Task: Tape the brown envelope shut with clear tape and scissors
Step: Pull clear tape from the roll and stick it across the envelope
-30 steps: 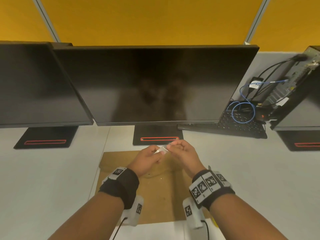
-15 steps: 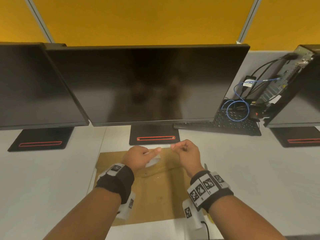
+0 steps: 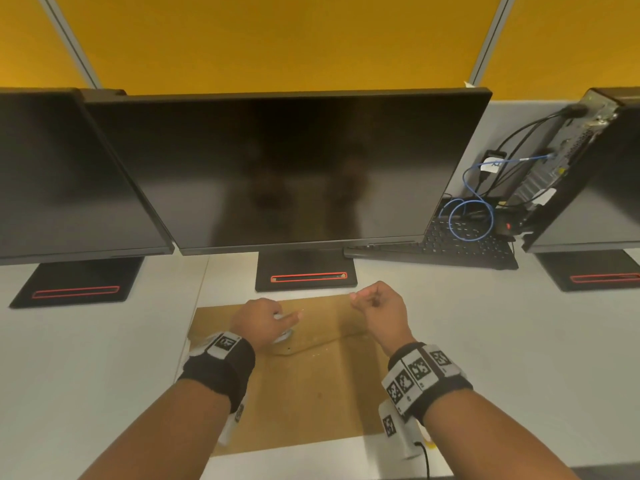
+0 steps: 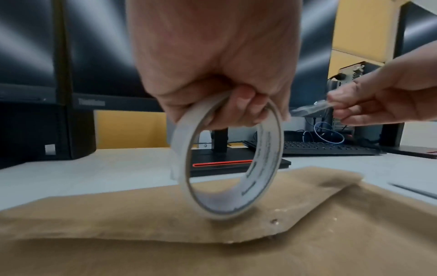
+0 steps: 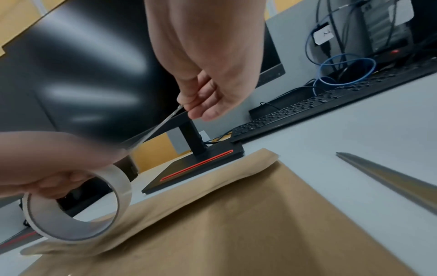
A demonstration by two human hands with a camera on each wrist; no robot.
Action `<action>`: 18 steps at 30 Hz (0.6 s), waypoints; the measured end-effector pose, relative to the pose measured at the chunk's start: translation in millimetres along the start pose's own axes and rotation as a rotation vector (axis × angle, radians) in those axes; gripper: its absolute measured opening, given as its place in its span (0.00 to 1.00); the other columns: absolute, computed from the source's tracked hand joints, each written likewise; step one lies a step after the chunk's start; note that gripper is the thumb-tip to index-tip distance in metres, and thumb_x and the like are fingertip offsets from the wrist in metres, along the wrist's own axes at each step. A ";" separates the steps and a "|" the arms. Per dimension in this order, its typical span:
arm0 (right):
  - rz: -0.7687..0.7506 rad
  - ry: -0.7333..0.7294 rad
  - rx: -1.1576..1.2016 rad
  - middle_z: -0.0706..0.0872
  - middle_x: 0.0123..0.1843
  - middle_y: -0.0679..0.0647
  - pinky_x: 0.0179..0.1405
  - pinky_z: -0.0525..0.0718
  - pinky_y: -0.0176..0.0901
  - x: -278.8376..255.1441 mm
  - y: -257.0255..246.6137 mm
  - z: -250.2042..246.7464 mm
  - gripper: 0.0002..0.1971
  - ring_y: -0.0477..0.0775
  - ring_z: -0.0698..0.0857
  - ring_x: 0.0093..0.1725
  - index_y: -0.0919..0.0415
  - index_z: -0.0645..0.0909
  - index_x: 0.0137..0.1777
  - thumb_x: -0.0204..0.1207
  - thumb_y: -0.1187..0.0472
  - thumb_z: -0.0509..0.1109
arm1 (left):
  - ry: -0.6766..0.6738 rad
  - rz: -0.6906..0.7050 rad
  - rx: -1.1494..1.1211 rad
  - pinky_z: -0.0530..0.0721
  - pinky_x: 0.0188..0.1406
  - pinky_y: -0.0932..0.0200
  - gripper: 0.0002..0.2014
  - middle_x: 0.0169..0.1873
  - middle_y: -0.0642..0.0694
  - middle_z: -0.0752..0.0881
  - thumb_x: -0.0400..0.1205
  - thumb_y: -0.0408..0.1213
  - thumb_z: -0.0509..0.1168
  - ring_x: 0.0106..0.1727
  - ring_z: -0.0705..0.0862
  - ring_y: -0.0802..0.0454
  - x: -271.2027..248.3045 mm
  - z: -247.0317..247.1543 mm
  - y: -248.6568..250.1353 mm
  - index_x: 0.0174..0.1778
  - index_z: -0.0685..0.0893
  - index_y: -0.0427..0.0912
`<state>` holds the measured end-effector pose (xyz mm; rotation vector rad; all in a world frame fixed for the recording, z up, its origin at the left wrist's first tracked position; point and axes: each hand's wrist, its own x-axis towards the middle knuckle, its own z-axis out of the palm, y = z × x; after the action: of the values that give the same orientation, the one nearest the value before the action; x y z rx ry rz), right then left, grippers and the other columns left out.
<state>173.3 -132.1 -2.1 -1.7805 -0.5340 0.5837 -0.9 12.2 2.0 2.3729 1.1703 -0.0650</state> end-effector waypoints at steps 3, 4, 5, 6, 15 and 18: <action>0.012 0.026 -0.021 0.87 0.35 0.47 0.53 0.82 0.45 0.9 1.7 1.4 0.11 0.50 0.86 0.43 0.53 0.77 0.34 0.74 0.65 0.73 | 0.012 -0.019 -0.013 0.69 0.31 0.57 0.31 0.19 0.49 0.71 0.76 0.67 0.61 0.26 0.72 0.52 0.2 -3.2 3.8 0.20 0.69 0.44; 0.027 0.040 -0.010 0.87 0.34 0.46 0.54 0.82 0.47 3.8 2.6 -0.8 0.11 0.50 0.86 0.42 0.53 0.77 0.33 0.74 0.65 0.73 | 0.002 -0.026 -0.145 0.72 0.34 0.56 0.32 0.19 0.47 0.72 0.76 0.68 0.60 0.26 0.73 0.51 0.3 -5.5 1.8 0.20 0.70 0.43; 0.050 0.049 0.006 0.87 0.33 0.46 0.55 0.83 0.50 8.1 5.4 -4.4 0.11 0.51 0.86 0.42 0.53 0.77 0.33 0.73 0.64 0.74 | -0.024 -0.037 -0.318 0.75 0.38 0.55 0.32 0.20 0.45 0.75 0.77 0.67 0.60 0.28 0.76 0.50 -0.1 -9.3 -1.6 0.20 0.73 0.42; 0.073 0.054 0.020 0.87 0.32 0.46 0.55 0.84 0.52 12.2 7.6 -9.0 0.11 0.52 0.87 0.42 0.53 0.78 0.33 0.72 0.63 0.75 | -0.058 -0.043 -0.487 0.78 0.45 0.55 0.31 0.22 0.44 0.79 0.79 0.65 0.59 0.30 0.79 0.49 -2.3 -14.5 -4.7 0.22 0.77 0.41; 0.103 0.086 0.058 0.86 0.32 0.50 0.48 0.82 0.43 15.5 17.1 -25.0 0.10 0.48 0.85 0.37 0.58 0.78 0.33 0.73 0.67 0.75 | -0.026 0.023 -0.517 0.75 0.37 0.54 0.24 0.21 0.45 0.72 0.79 0.52 0.68 0.26 0.71 0.51 -4.9 -12.3 -8.6 0.24 0.78 0.38; 0.085 0.080 0.029 0.86 0.32 0.50 0.47 0.82 0.41 16.3 17.6 -30.2 0.11 0.48 0.85 0.37 0.58 0.78 0.33 0.73 0.67 0.75 | -0.011 0.032 -0.114 0.73 0.35 0.56 0.25 0.22 0.47 0.75 0.79 0.56 0.66 0.29 0.76 0.51 -3.1 -8.5 -14.1 0.24 0.79 0.40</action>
<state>206.0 -149.0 -13.6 -1.7978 -0.3951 0.5735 -15.0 21.0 4.5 2.2877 1.1013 -0.0007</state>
